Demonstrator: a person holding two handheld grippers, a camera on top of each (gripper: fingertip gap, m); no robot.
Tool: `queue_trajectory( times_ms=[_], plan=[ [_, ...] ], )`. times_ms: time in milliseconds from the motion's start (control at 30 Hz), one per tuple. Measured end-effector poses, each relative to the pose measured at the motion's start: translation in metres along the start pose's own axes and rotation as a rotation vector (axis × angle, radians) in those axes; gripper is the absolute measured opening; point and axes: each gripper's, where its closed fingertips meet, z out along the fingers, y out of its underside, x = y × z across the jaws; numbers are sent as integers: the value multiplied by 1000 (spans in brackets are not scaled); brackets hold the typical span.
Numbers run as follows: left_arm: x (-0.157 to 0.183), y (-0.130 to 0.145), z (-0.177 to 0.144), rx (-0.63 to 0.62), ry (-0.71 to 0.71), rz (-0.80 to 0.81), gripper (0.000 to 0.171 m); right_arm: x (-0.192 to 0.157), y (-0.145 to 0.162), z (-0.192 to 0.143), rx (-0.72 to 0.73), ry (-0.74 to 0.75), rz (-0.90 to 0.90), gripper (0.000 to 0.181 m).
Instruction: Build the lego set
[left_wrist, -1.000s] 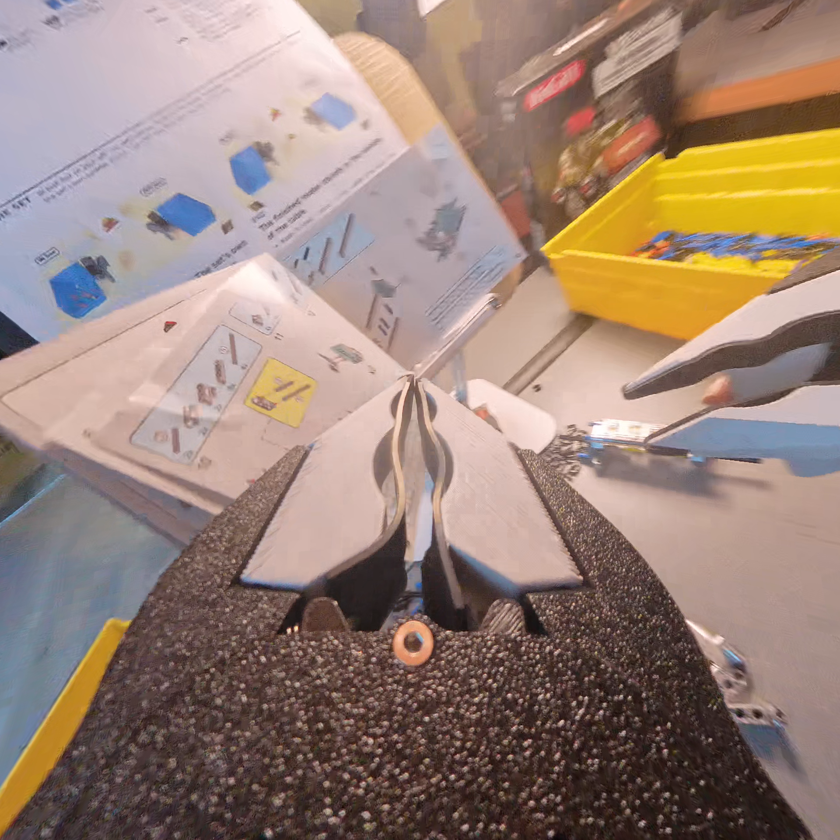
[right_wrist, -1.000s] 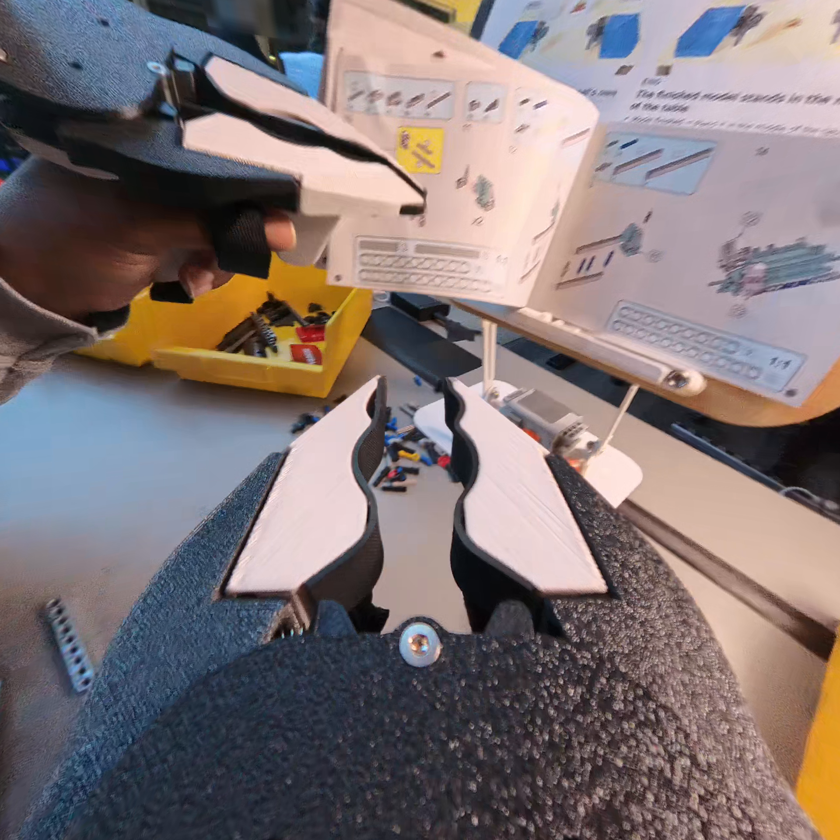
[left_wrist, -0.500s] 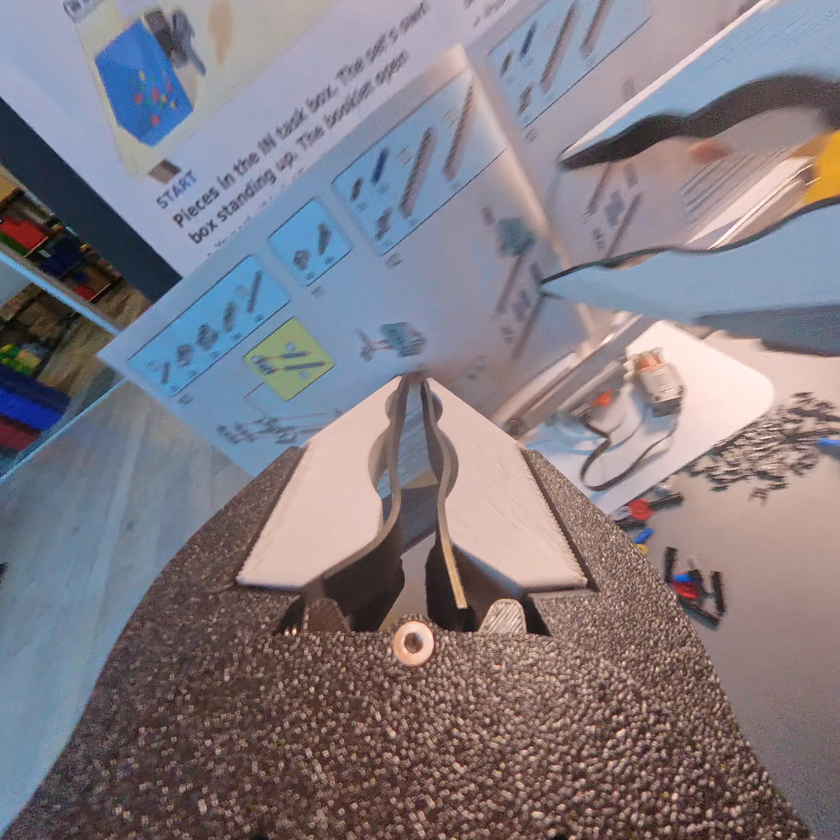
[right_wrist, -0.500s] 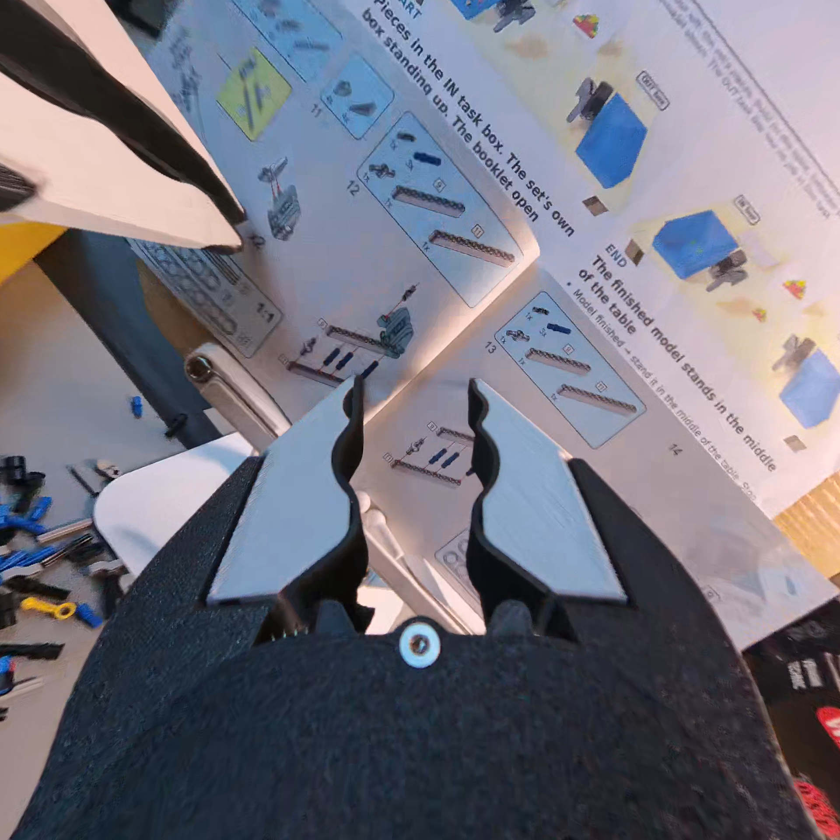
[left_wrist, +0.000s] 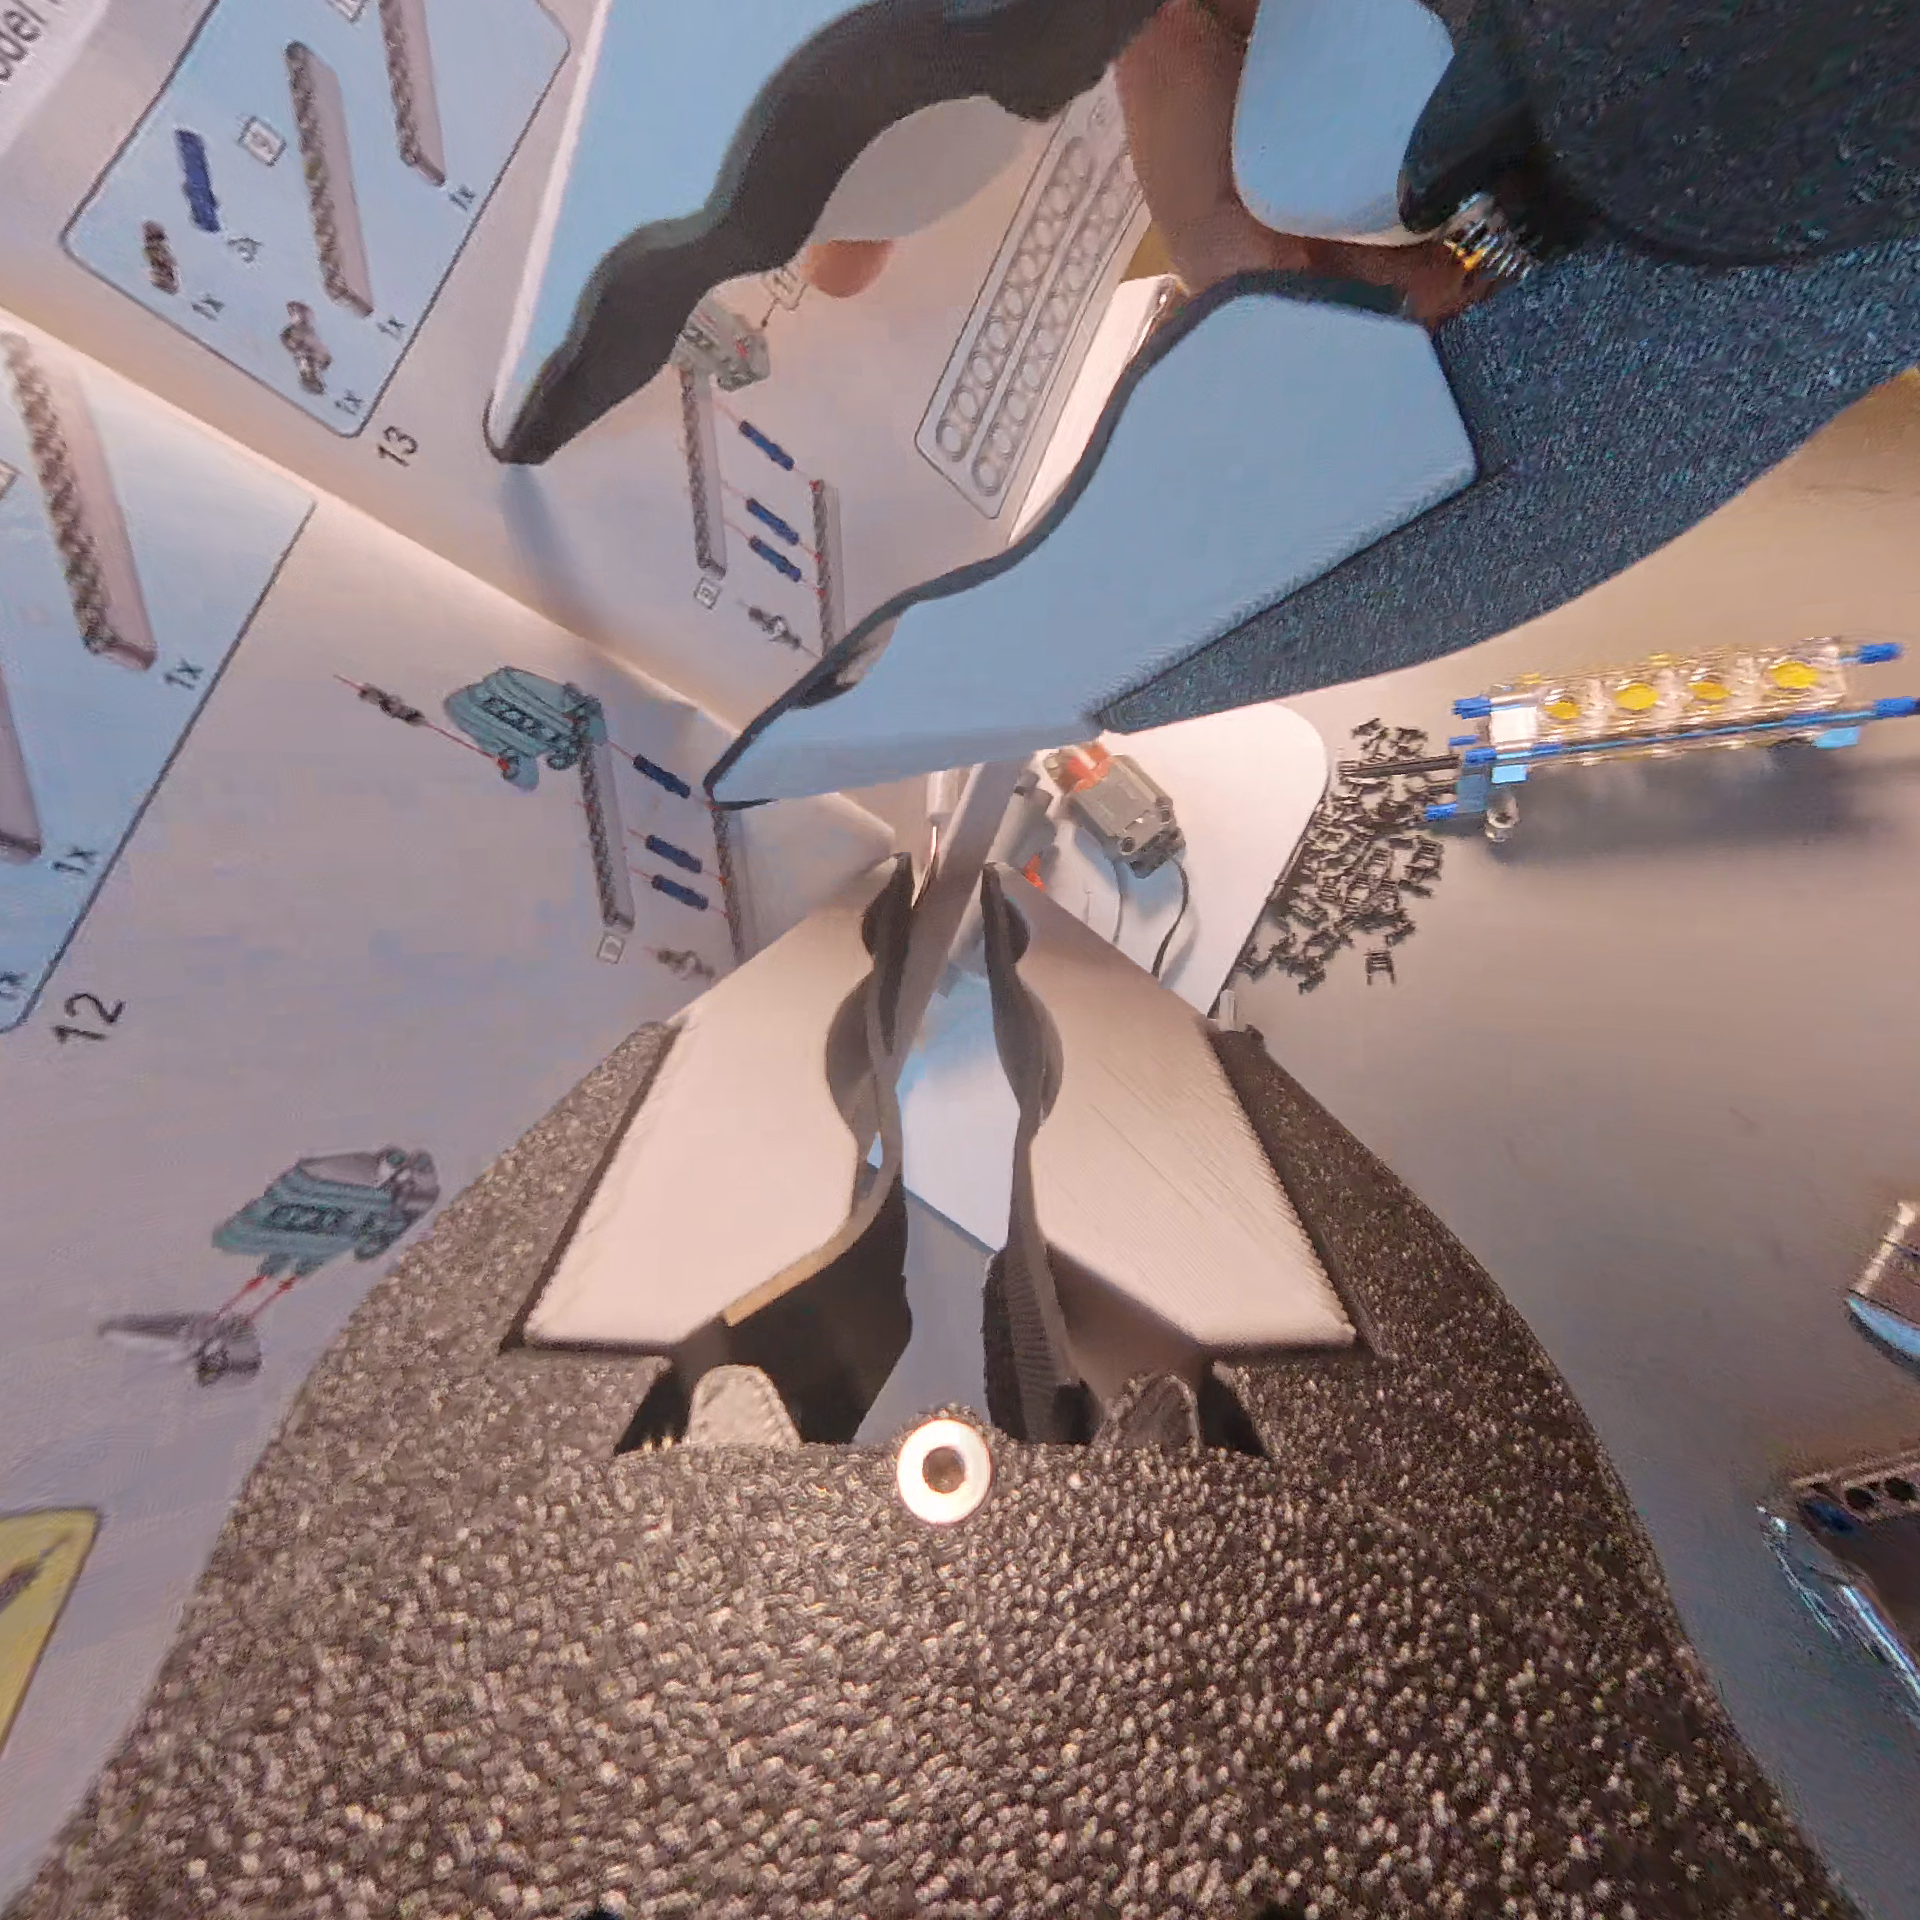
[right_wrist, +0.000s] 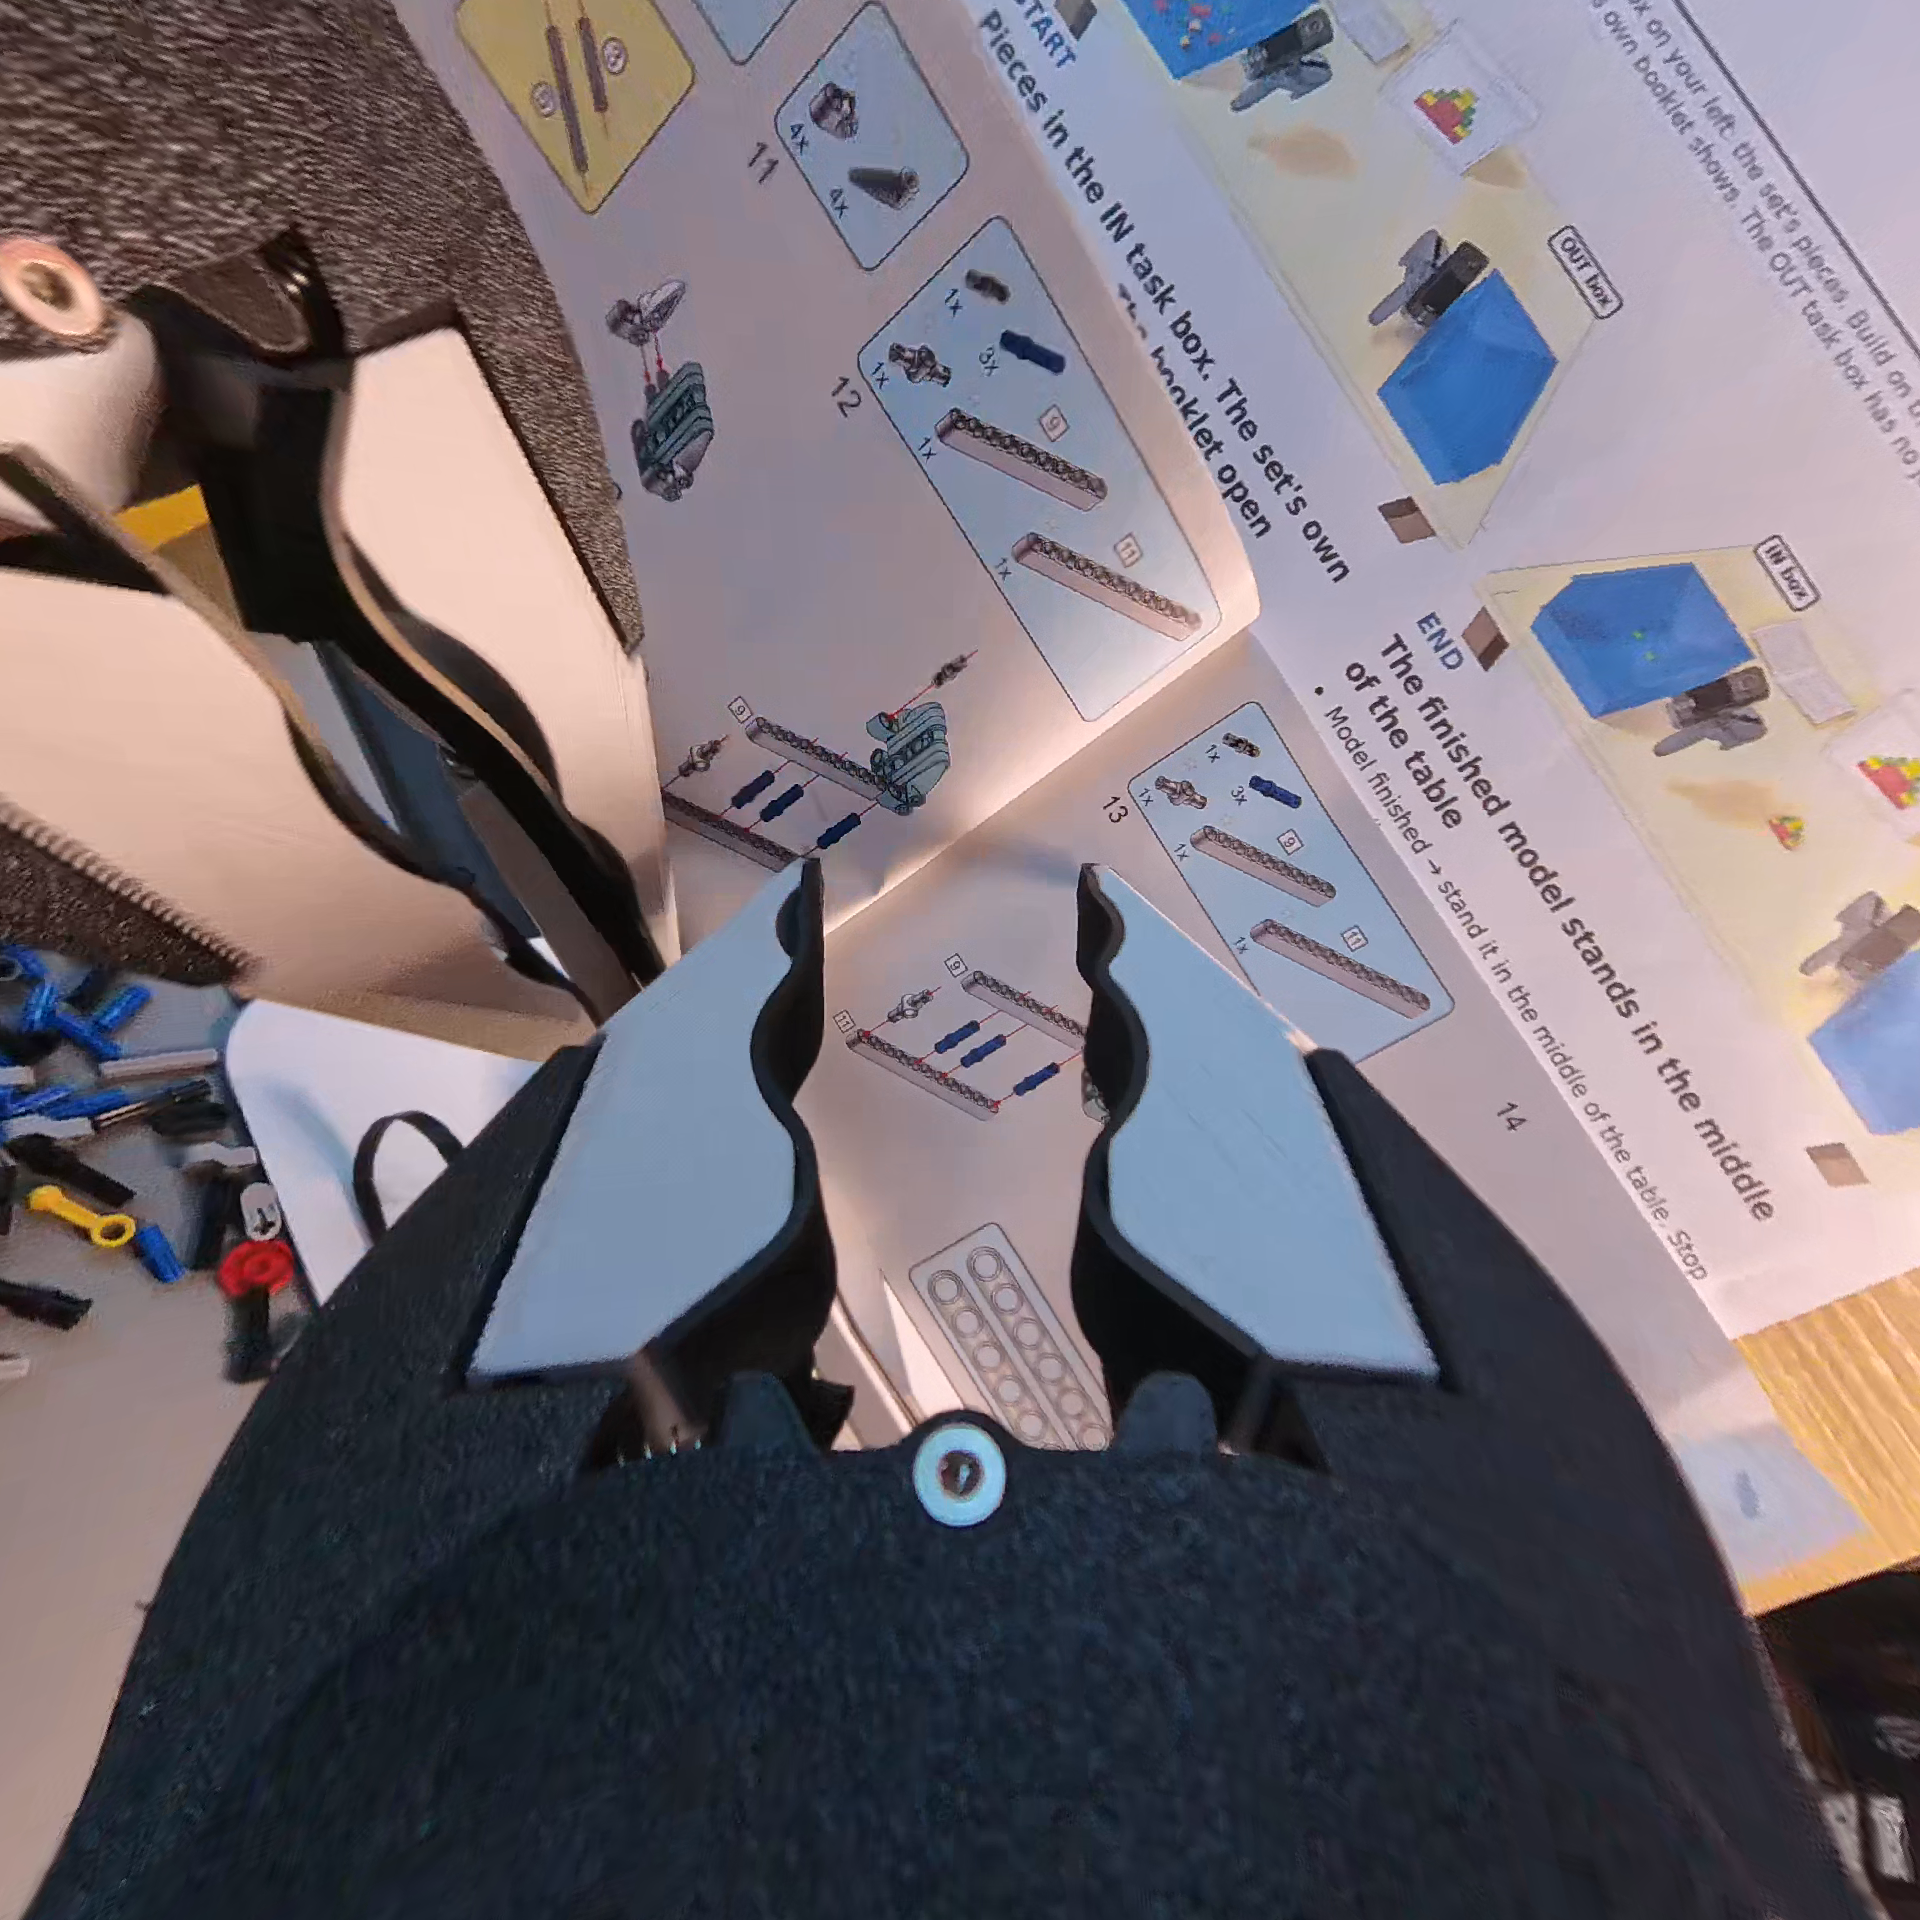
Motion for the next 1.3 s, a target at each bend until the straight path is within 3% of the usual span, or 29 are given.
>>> queue_trajectory(
  times_ms=[300, 467, 567, 700, 800, 967, 1100, 1300],
  plan=[
    [5, 3, 1, -157, 346, -92, 5, 1, 3, -3, -53, -80, -77, 43],
    [-13, -14, -14, -31, 500, -354, 0, 1, 1, -6, -17, -157, 21, 44],
    [-6, -5, -15, -110, 456, -226, 0, 2, 0, -5, -4, -168, 50, 43],
    [-10, -19, -31, -20, 424, -211, 0, 2, -1, -7, 18, -188, 121, 42],
    [-25, -4, -30, -19, 291, -184, 0, 3, -2, -6, 20, -182, 158, 40],
    [-12, 5, -19, 2, 208, -99, 0, 5, -3, -5, 24, -180, 194, 38],
    [-1, -2, -10, -35, 282, -108, 9, 5, -3, -5, 18, -178, 203, 38],
    [0, -5, -3, -93, 352, -108, 0, 5, -3, -5, 18, -182, 199, 36]
  ],
)
